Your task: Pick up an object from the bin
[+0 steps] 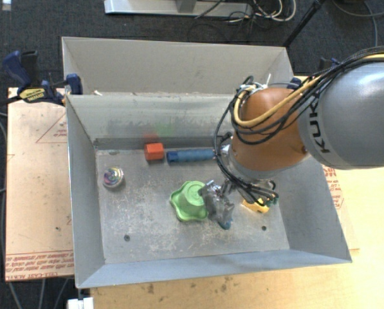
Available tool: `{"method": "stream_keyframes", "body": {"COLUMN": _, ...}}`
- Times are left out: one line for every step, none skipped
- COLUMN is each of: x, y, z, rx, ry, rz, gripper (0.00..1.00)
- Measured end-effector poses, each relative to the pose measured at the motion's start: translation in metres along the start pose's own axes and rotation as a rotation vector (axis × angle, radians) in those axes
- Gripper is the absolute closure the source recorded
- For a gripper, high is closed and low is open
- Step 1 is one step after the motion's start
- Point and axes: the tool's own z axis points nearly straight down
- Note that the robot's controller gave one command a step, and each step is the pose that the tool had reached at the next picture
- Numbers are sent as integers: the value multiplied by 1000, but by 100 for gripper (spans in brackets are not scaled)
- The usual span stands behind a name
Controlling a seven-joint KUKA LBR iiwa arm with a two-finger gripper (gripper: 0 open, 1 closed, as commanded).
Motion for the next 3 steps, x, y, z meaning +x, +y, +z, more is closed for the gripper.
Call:
{"method": "stream_keyframes", "body": {"x": -12, "y": -7, "z": 9, "rx": 0, "ry": -1, "rz": 53, "gripper": 100}}
{"method": "stream_keyframes", "body": {"x": -12, "y": -7, "z": 9, "rx": 0, "ry": 0, "rz": 53, "gripper": 0}}
{"method": "stream_keyframes", "body": {"x": -7, "y": -85, "z": 64, "rx": 3, "ry": 3, "rz": 32, "gripper": 0}}
